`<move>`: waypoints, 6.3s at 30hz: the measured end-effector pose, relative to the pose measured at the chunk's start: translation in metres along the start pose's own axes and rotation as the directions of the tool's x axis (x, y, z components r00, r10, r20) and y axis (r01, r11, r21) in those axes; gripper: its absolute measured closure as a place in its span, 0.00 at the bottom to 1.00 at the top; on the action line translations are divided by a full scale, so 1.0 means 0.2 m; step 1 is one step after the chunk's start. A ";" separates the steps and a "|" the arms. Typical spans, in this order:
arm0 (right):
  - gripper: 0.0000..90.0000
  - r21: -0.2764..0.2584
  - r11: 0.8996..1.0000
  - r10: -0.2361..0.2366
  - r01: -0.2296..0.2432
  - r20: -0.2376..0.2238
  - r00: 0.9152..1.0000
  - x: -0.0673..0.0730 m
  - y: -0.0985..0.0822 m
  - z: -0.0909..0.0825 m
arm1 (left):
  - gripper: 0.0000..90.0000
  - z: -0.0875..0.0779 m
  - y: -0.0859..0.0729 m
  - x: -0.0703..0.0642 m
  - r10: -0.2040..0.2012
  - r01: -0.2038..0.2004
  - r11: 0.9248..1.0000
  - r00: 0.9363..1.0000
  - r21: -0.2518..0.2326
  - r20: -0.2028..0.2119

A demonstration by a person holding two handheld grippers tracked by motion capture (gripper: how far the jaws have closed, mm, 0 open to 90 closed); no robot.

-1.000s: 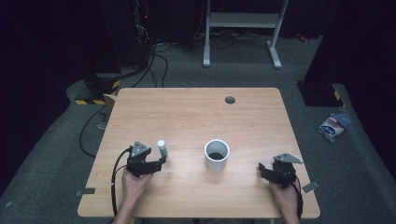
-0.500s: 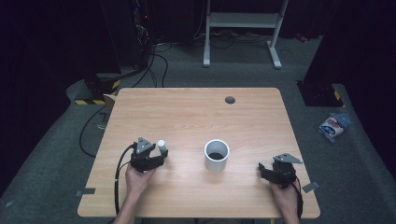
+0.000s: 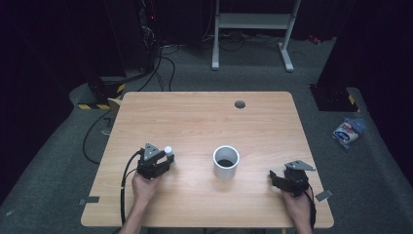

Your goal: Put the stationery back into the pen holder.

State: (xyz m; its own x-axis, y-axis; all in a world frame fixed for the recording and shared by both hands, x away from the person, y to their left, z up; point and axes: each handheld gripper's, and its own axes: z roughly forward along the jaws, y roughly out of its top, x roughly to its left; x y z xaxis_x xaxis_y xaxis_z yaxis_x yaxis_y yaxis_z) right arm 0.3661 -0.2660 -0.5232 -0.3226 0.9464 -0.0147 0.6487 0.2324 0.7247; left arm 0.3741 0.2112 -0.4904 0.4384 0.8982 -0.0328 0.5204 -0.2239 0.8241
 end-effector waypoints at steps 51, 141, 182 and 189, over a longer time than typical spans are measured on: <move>0.32 -0.001 1.000 0.000 0.000 -0.001 1.000 0.00 0.00 0.00 | 0.72 -0.10 0.09 -0.11 0.030 -0.027 0.999 0.995 -0.036 0.093; 0.32 -0.002 1.000 -0.007 0.007 0.000 1.000 0.00 0.00 0.00 | 0.72 -0.02 0.55 -0.53 0.171 -0.137 0.983 0.915 -0.118 0.366; 0.32 0.000 1.000 -0.008 0.008 -0.001 1.000 0.00 0.00 0.00 | 0.72 0.19 0.42 -0.68 0.221 -0.224 0.974 0.908 -0.035 0.355; 0.32 0.000 1.000 -0.007 0.007 -0.002 1.000 0.00 0.00 0.00 | 0.72 0.21 0.40 -0.68 0.217 -0.225 0.974 0.906 -0.022 0.363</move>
State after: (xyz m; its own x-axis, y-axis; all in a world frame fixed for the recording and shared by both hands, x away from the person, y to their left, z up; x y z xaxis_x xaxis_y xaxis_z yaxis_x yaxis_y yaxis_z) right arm 0.3660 -0.2666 -0.5232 -0.3287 0.9443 -0.0180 0.6467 0.2389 0.7244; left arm 0.3863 0.0544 -0.4444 0.7766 0.6275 -0.0560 0.3919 -0.4116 0.8228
